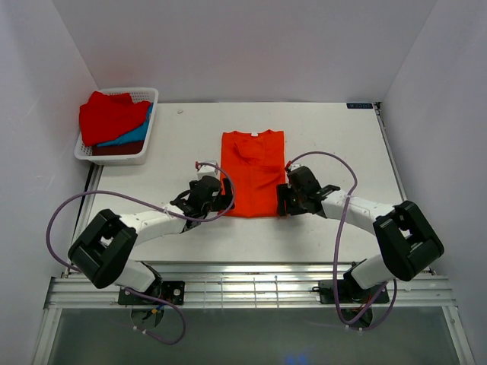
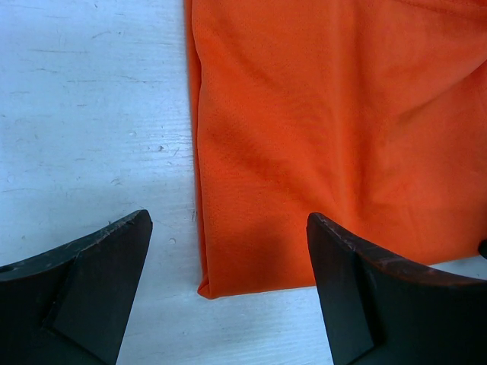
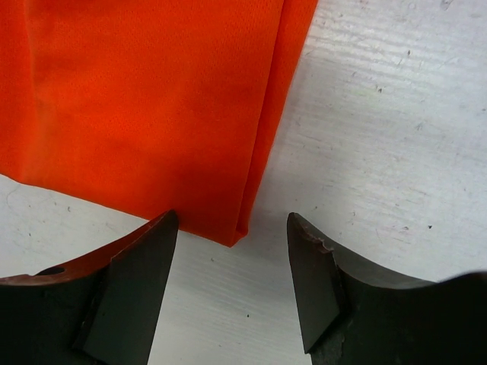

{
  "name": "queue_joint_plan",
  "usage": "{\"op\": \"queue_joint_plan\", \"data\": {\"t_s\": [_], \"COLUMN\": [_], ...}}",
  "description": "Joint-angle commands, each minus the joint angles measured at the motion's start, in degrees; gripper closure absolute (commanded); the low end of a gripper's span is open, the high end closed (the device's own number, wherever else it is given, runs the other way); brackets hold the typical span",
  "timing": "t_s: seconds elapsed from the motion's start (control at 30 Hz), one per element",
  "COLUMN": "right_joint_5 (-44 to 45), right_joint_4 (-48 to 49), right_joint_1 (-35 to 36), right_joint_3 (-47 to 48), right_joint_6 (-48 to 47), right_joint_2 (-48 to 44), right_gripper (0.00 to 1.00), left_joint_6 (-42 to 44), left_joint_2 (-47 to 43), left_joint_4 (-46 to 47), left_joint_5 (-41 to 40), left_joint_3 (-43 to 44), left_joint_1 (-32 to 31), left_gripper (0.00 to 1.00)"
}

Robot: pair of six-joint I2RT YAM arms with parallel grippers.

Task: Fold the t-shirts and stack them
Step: Fold the tshirt

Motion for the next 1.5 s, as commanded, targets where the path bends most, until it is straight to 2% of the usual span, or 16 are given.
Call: {"op": "queue_joint_plan", "data": {"t_s": [0.0, 0.4, 0.67, 0.77, 0.9, 0.93, 0.97, 1.0, 1.03, 1.07, 1.13, 1.33, 1.47], "right_joint_5": [0.17, -1.5, -1.85, -1.51, -0.45, -0.27, -0.01, 0.16, 0.08, 0.25, 0.78, 6.58, 11.4], "right_joint_4": [2.77, 5.23, 5.76, 5.15, 4.44, 4.18, 4.09, 3.92, 3.83, 3.74, 2.95, -0.65, -6.43], "right_joint_1": [0.37, 0.55, 0.99, 1.25, 1.95, 2.04, 2.3, 2.39, 2.65, 3.0, 3.8, 10.56, 18.27], "right_joint_3": [-0.79, 0.08, 0.52, 0.52, 0.17, 0.17, 0.08, 0.0, -0.35, -0.53, -1.23, -4.04, -7.03], "right_joint_6": [1.33, 1.51, 1.68, 1.86, 1.95, 2.03, 2.12, 2.21, 2.38, 2.56, 3.17, 6.86, 13.7], "right_joint_2": [0.34, 3.33, 5.0, 5.18, 4.57, 4.39, 4.39, 4.3, 4.21, 4.13, 3.69, -1.23, -6.76], "right_gripper": [0.35, 0.46, 0.48, 0.53, 0.67, 0.7, 0.77, 0.81, 0.84, 0.9, 0.92, 0.92, 0.92], "left_joint_6": [-1.87, -4.25, -5.12, -5.21, -5.21, -5.13, -5.13, -5.12, -5.12, -5.21, -5.39, -7.49, -13.01], "left_joint_2": [0.79, 2.55, 3.69, 4.31, 5.54, 5.8, 5.98, 6.15, 6.33, 6.33, 4.85, -5.69, -16.92], "left_joint_4": [0.82, 0.74, 1.09, 1.53, 2.4, 2.67, 3.45, 3.81, 4.07, 4.08, 3.99, 0.57, -7.15], "left_joint_5": [1.1, 1.63, 2.85, 4.08, 6.02, 6.46, 7.07, 8.03, 8.3, 8.39, 7.52, 1.99, -1.35], "left_joint_3": [-0.44, -1.49, -2.37, -2.46, -2.81, -2.9, -3.33, -3.6, -3.77, -4.04, -5.44, -12.91, -15.73], "left_joint_1": [0.22, 0.22, 0.22, 0.22, 0.22, 0.22, 0.22, 0.22, 0.22, 0.22, -0.13, -4.26, -10.14], "left_gripper": [0.07, 0.13, 0.27, 0.38, 0.57, 0.66, 0.71, 0.76, 0.86, 0.92, 1.0, 1.0, 1.0]}}
